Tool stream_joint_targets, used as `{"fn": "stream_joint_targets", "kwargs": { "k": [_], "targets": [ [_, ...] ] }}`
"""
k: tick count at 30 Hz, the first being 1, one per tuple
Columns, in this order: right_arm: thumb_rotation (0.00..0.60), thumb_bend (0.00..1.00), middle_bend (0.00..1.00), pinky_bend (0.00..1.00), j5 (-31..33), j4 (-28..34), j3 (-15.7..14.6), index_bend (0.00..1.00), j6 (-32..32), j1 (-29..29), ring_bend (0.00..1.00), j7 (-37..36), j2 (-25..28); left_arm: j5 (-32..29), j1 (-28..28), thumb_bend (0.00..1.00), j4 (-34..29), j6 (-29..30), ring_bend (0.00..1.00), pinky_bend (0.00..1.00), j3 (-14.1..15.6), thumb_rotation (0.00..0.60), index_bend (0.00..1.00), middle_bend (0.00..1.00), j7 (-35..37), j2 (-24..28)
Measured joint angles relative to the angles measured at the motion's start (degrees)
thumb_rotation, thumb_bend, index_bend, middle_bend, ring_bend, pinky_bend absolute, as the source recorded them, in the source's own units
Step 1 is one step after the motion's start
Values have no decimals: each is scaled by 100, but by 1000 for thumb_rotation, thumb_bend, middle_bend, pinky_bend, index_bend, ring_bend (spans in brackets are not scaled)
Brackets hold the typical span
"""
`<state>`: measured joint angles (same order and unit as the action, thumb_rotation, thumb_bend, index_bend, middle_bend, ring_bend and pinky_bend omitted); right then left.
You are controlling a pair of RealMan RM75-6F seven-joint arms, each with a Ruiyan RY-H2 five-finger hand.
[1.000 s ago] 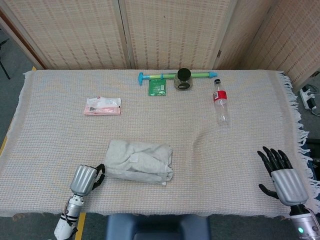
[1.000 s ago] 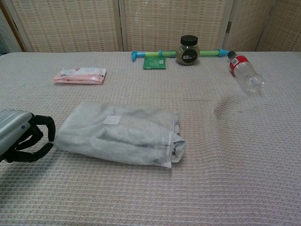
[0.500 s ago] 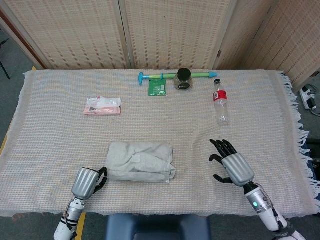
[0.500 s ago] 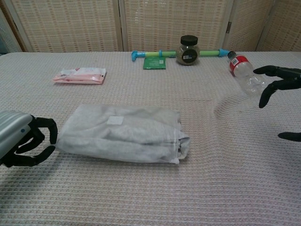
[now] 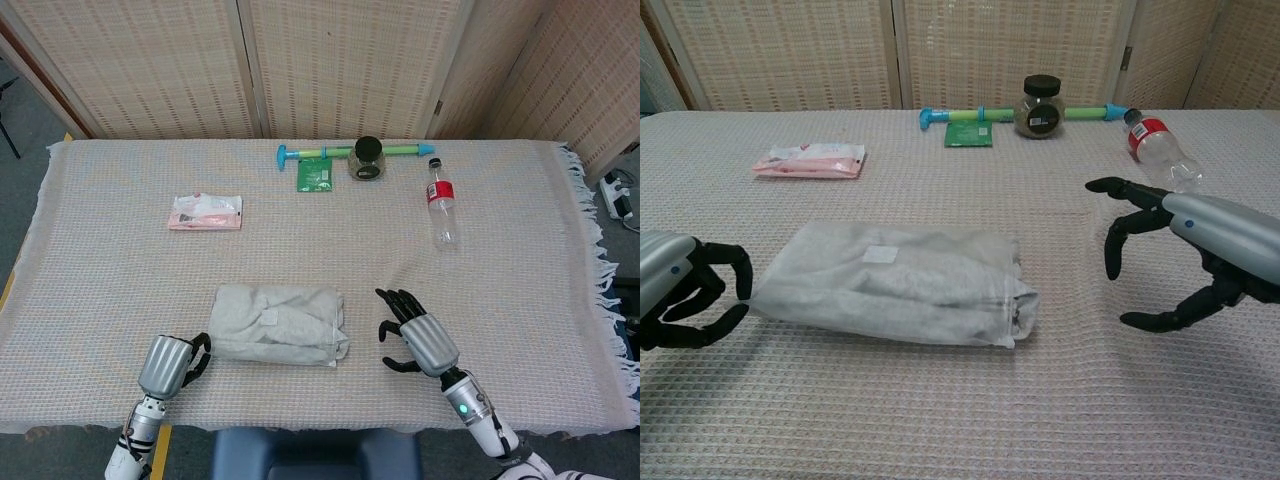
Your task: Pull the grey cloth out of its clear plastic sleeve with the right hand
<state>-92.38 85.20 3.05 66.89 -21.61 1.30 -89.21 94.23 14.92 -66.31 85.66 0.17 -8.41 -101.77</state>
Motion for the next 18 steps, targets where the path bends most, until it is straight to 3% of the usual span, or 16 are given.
{"fn": "stream_joint_targets", "kwargs": {
  "k": [18],
  "targets": [
    [600, 147, 25, 0, 118, -1665, 76, 515, 298, -225, 0, -1537, -1506, -196, -61, 677, -337, -52, 1000, 1000, -85, 600, 753, 1000, -44, 90]
  ]
}}
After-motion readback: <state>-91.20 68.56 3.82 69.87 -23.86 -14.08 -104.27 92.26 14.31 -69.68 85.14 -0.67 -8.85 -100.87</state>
